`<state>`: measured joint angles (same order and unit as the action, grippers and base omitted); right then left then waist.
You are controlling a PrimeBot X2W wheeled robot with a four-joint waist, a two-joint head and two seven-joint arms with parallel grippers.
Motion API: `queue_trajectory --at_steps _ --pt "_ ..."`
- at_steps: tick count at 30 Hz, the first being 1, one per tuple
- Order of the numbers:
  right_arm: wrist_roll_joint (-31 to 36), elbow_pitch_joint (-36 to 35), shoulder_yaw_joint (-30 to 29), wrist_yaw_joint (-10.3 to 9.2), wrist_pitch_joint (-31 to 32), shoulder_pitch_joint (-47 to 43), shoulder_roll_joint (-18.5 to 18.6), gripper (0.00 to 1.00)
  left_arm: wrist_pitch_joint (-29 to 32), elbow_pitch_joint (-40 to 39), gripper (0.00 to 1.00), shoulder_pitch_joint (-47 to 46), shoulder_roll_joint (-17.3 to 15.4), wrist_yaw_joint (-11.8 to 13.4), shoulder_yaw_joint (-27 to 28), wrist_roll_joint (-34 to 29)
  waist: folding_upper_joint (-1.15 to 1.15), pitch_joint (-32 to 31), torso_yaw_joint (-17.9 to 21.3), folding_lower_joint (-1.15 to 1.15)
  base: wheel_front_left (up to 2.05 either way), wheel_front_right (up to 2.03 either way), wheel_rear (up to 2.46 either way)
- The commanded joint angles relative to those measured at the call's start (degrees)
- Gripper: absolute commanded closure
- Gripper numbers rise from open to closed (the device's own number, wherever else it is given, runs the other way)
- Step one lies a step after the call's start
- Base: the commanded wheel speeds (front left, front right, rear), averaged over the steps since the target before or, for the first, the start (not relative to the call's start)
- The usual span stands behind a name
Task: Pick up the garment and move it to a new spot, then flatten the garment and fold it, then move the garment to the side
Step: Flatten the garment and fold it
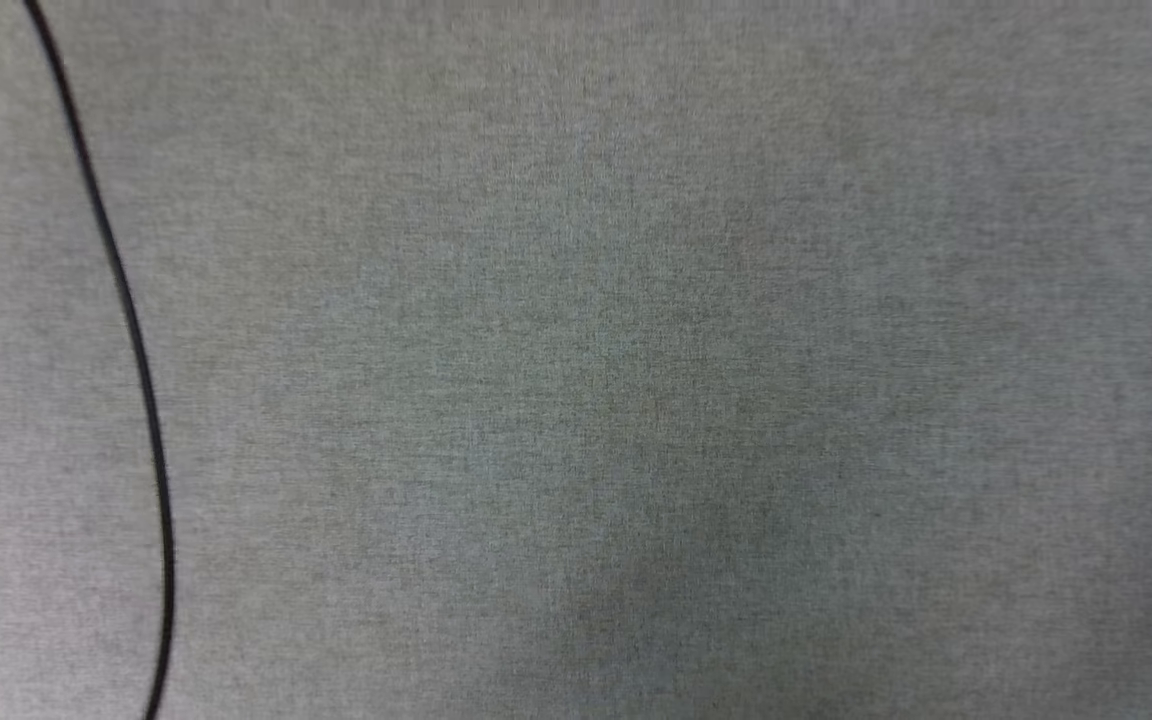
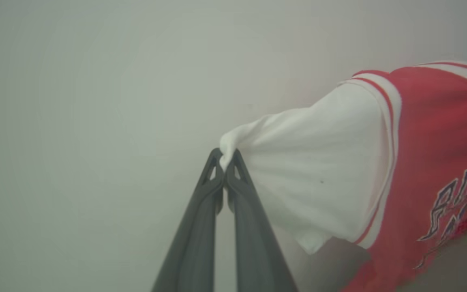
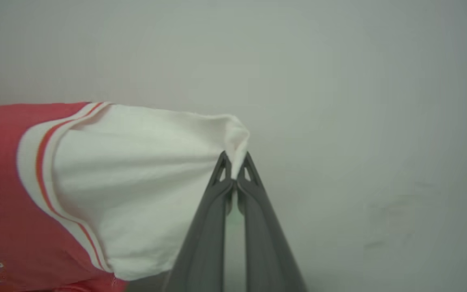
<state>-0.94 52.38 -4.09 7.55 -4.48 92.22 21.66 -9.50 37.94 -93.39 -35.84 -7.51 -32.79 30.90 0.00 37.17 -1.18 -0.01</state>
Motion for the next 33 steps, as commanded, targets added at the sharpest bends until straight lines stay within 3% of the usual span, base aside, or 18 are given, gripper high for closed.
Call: queue_trajectory --at_steps 1,10,12,13,20,28,33 --pt "-1.19 0.94 0.34 -0.12 -0.90 -2.26 -0.46 1.00 -1.22 0.62 1.00 3.12 0.15 0.07 -0.20 1.07 0.00 -1.54 0.21 0.01 0.00 0.00 0.00" --pt "-8.37 2.13 6.38 -0.11 -3.78 -18.76 -1.74 1.00 -4.44 -0.59 1.00 23.88 1.69 0.38 -1.79 5.98 0.00 -10.56 0.27 0.01 0.00 0.00 0.00" --pt "-9.08 1.36 9.13 -0.12 -4.35 -23.77 -0.22 1.00 -4.79 -1.75 1.00 29.97 2.20 1.08 -2.05 7.12 0.00 -13.07 0.12 0.01 0.00 0.00 0.00" --pt "-13.13 0.34 12.11 -0.11 -3.90 -31.81 0.01 1.00 -5.05 -4.06 1.00 38.88 2.44 2.70 -2.62 8.51 0.00 -16.91 -0.15 0.01 0.00 0.00 0.00" --pt "-23.42 -5.34 16.70 -0.11 -1.48 -48.97 3.30 1.00 -5.00 -9.52 1.00 56.86 1.23 5.04 -3.93 11.98 0.00 -24.44 -0.67 0.01 0.00 0.00 0.00" --pt "-30.59 -13.64 21.45 -0.11 2.02 -64.34 8.41 1.00 -3.67 -14.04 1.00 70.01 -0.31 7.07 -6.28 14.11 0.00 -29.50 -1.51 0.01 0.00 0.00 0.00" --pt "-31.79 -17.11 22.63 -0.11 4.16 -70.20 10.75 1.00 -2.84 -16.46 1.00 75.54 -0.94 8.45 -7.08 15.49 0.00 -31.62 -1.58 0.01 0.00 0.00 0.00"
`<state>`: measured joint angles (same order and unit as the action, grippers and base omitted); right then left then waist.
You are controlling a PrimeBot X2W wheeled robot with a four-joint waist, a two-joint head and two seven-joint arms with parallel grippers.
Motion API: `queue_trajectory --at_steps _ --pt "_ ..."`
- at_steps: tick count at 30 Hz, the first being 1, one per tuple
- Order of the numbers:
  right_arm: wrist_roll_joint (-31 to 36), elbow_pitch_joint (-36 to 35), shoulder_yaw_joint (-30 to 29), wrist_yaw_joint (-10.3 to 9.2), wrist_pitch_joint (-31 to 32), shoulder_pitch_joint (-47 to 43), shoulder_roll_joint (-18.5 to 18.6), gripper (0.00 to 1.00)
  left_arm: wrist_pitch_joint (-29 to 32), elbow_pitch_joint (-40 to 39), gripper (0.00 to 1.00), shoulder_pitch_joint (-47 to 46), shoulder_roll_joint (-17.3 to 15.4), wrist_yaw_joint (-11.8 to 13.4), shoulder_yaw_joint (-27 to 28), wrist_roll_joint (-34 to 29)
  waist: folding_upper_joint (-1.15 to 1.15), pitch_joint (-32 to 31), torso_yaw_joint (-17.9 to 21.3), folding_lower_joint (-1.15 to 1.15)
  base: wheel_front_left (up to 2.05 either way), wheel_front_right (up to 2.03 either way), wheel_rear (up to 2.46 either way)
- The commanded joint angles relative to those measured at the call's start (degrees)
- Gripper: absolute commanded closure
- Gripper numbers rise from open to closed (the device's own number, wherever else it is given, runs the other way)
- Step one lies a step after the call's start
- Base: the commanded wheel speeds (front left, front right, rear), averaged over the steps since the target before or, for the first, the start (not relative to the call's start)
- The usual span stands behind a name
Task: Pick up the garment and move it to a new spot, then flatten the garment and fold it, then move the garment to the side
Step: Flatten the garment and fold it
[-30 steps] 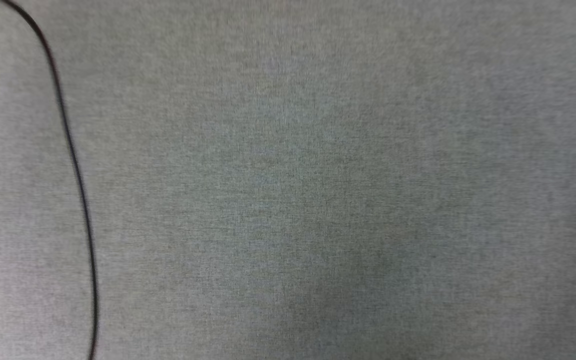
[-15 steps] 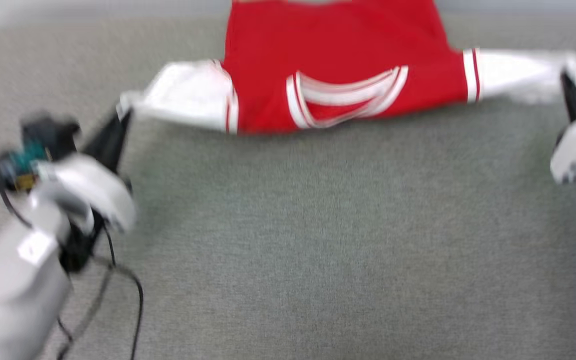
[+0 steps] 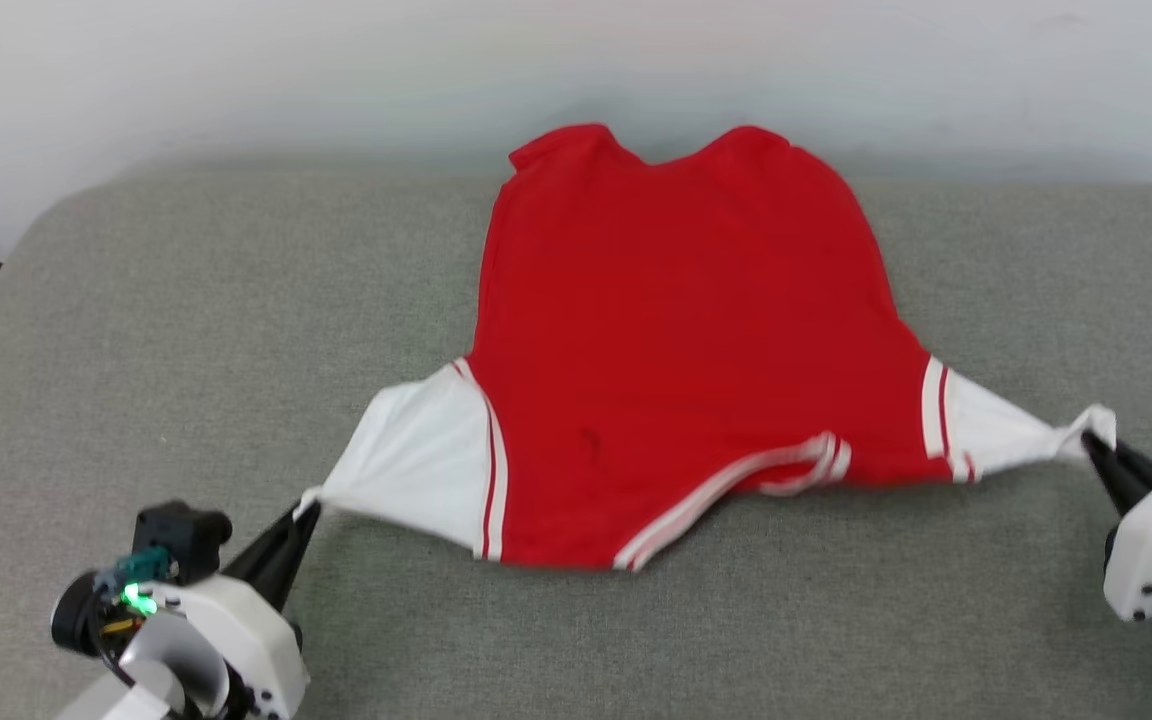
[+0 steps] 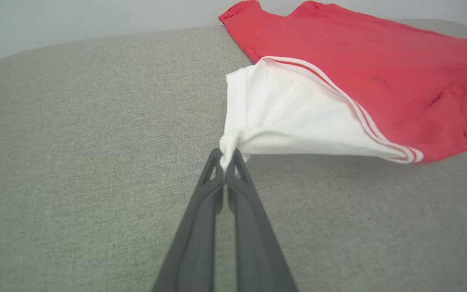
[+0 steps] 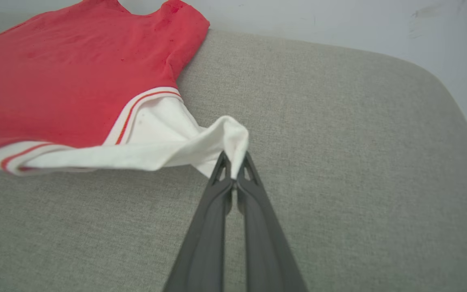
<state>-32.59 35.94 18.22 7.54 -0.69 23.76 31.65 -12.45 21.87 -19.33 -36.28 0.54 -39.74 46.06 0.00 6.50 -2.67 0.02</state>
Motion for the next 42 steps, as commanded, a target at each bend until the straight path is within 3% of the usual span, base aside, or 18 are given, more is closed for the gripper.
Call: queue_trajectory --at_steps 1,13,18,29,30,31,35,42 --pt "-0.47 -1.50 0.69 -0.10 0.85 -2.86 1.10 1.00 0.35 -0.80 1.00 2.26 -0.64 0.73 -0.21 0.57 0.00 -1.45 -0.05 -0.02 0.00 0.00 0.00" --pt "-6.44 -11.43 5.02 -0.10 9.33 -14.94 7.41 1.00 5.25 -7.10 1.00 11.78 -5.63 3.36 -2.14 2.67 0.00 -6.05 0.62 -0.02 0.00 0.00 0.00" --pt "-10.70 -15.98 5.85 -0.10 15.77 -20.17 10.43 1.00 8.50 -11.62 1.00 15.67 -8.54 4.13 -3.12 4.07 0.00 -6.62 0.77 -0.02 0.00 0.00 0.00" --pt "-14.88 -22.48 2.39 -0.10 25.47 -26.53 12.54 1.00 15.02 -20.01 1.00 18.18 -11.78 5.53 -3.95 7.11 0.00 -5.95 0.68 -0.02 0.00 0.00 0.00" --pt "-14.64 -22.79 1.92 -0.10 25.88 -26.54 12.35 0.77 15.38 -20.81 1.00 17.82 -11.69 5.61 -4.03 7.07 0.00 -5.84 0.61 -0.02 0.00 0.00 0.00" --pt "-14.39 -22.75 1.09 -0.10 26.49 -26.37 12.12 0.00 15.79 -21.68 1.00 17.33 -11.56 5.78 -3.96 7.09 0.00 -5.66 0.51 -0.02 0.00 0.00 0.00" --pt "-14.91 -23.16 -3.20 -0.09 29.99 -23.71 11.20 0.00 17.78 -25.99 1.00 16.08 -11.20 6.76 -3.33 8.29 0.00 -4.12 -0.17 -0.02 0.00 0.00 0.00" --pt "-15.48 -28.09 -12.04 -0.08 38.35 -17.14 9.25 0.00 22.96 -36.31 1.00 13.57 -13.48 9.87 -3.07 7.47 0.00 1.03 -2.80 -0.02 0.00 0.00 0.00"
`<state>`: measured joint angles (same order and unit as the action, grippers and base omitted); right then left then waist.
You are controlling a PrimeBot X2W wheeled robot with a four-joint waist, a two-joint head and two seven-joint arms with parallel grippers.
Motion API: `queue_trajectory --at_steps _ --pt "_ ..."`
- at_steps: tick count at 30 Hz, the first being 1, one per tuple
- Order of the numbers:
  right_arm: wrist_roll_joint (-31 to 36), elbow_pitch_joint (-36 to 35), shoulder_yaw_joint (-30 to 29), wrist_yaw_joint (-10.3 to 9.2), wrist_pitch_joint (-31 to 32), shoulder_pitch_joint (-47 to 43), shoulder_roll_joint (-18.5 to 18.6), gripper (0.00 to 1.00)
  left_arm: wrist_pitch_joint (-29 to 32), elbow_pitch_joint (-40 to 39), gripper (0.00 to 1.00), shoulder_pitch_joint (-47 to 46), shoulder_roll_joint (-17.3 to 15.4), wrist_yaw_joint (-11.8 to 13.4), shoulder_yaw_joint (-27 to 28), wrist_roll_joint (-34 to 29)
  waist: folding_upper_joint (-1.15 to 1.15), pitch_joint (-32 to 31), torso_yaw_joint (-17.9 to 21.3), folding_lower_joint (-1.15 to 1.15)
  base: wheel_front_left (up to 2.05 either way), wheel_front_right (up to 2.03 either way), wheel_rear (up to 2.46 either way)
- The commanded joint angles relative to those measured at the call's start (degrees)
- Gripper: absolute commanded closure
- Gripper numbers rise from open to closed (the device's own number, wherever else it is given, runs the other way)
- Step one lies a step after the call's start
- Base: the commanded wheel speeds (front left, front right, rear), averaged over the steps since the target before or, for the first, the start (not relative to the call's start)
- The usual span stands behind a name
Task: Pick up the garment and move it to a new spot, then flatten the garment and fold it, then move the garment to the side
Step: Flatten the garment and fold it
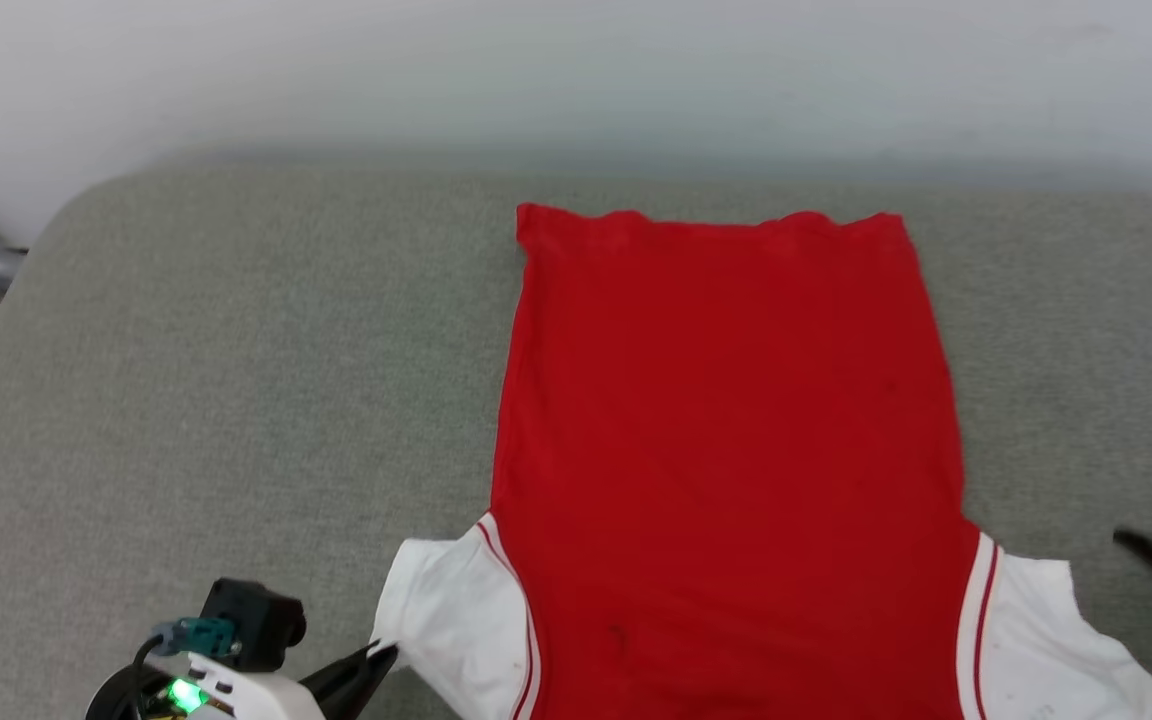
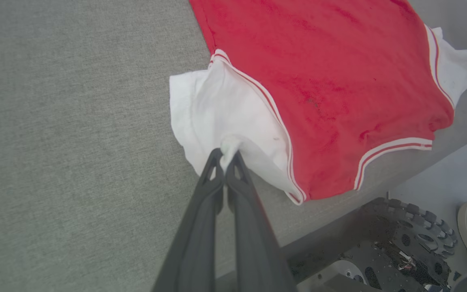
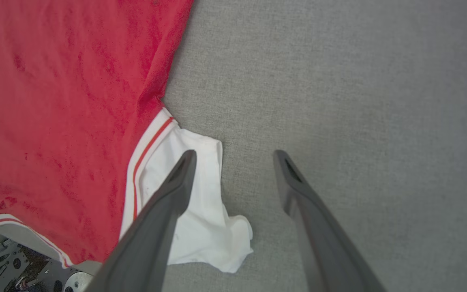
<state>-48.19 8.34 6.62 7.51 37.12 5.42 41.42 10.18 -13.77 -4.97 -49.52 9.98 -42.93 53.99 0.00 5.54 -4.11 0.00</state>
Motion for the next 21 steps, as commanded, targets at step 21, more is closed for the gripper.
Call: queue_trajectory --at_steps 21 --pt "25.10 3.77 -17.98 -0.04 35.99 44.50 -11.98 0.00 9.15 -19.73 1.00 -10.34 0.02 2.29 -2.49 -8.50 0.00 25.05 -16.21 0.00 0.00 0.00 0.00"
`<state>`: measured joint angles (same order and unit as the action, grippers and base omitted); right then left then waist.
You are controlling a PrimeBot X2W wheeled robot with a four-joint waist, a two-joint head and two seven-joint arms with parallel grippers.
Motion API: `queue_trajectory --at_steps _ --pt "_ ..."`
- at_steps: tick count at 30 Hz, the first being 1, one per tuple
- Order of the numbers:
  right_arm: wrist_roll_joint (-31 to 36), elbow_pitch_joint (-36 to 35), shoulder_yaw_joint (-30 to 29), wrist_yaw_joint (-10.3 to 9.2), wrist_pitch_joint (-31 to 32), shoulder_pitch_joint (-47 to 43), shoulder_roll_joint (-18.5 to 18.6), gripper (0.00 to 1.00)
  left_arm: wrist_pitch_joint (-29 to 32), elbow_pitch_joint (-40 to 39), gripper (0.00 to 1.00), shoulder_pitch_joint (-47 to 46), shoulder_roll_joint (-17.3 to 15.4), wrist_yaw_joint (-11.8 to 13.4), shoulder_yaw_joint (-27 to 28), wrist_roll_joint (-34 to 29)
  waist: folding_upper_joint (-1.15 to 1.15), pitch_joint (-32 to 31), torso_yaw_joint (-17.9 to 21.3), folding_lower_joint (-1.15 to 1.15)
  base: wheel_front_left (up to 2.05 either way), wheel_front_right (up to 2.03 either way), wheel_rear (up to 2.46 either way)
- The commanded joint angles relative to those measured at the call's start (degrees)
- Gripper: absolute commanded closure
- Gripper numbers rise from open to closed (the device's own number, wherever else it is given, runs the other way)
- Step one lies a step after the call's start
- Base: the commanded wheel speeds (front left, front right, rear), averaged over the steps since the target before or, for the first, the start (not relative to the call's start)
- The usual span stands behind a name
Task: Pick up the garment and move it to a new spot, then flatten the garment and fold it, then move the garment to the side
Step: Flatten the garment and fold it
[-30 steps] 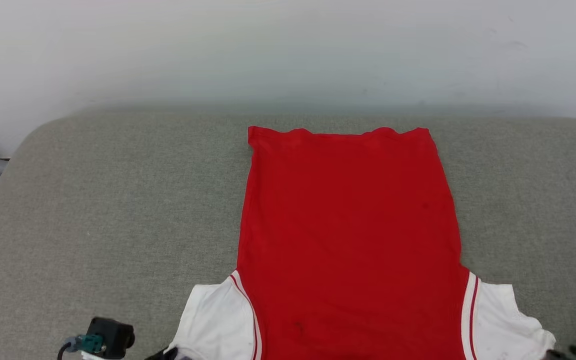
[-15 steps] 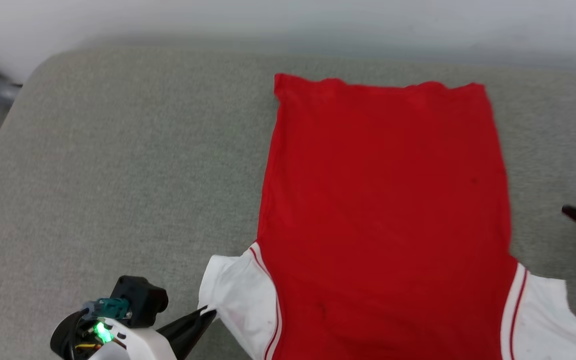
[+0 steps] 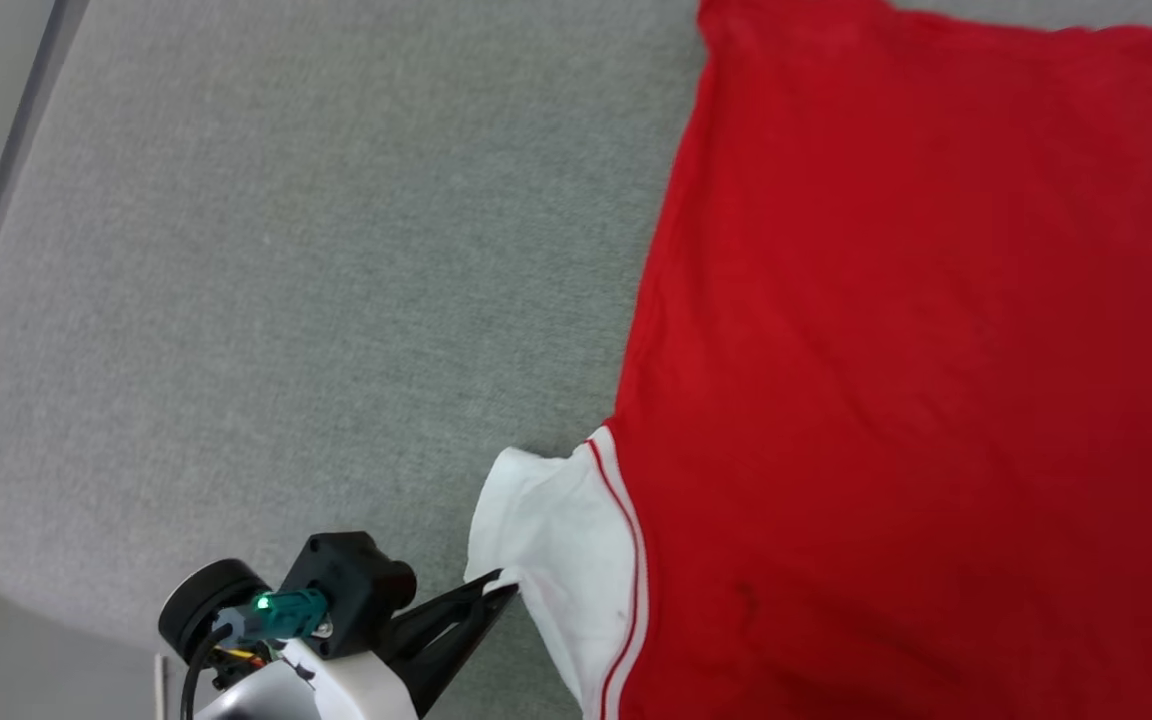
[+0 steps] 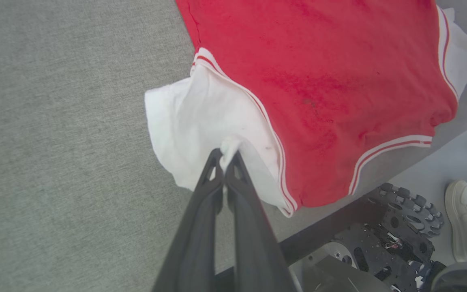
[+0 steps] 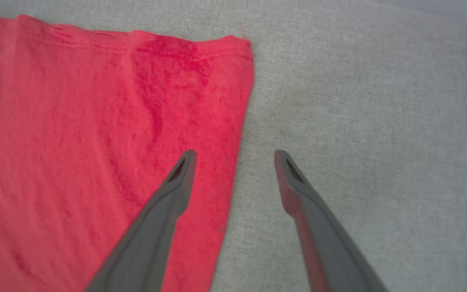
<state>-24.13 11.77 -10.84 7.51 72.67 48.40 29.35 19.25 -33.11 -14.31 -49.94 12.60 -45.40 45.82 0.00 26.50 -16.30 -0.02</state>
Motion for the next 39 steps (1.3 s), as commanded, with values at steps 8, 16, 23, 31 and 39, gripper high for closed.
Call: queue_trajectory --at_steps 8,16,23,31,39 --pt "9.74 5.37 -4.07 -0.04 3.09 9.17 -0.77 0.00 0.21 -1.54 1.00 -3.46 2.38 -0.86 -1.01 -2.62 0.00 7.48 -7.70 0.02 0.00 0.00 0.00" --pt "13.12 6.88 -4.55 -0.04 4.66 9.56 -1.04 0.00 -0.20 -1.34 1.00 -4.10 3.68 -0.81 -1.50 -3.29 0.00 9.16 -9.29 0.02 0.00 0.00 0.00" --pt "12.77 7.82 -2.55 -0.04 7.15 5.02 -0.60 0.91 -0.75 -0.29 1.00 -4.24 4.47 -1.00 -1.68 -3.25 0.00 9.57 -9.63 0.02 0.00 0.00 0.00" --pt "11.34 7.59 -1.65 -0.04 5.47 2.17 0.06 1.00 -1.52 1.35 1.00 -4.38 4.30 -0.70 -0.95 -3.09 0.00 6.91 -7.85 0.02 0.00 0.00 0.00" --pt "11.21 8.25 -0.68 -0.04 2.77 -2.02 0.35 1.00 -1.79 1.96 1.00 -3.70 3.90 -0.17 -0.19 -2.07 0.00 2.18 -4.67 0.02 0.00 0.00 0.00"
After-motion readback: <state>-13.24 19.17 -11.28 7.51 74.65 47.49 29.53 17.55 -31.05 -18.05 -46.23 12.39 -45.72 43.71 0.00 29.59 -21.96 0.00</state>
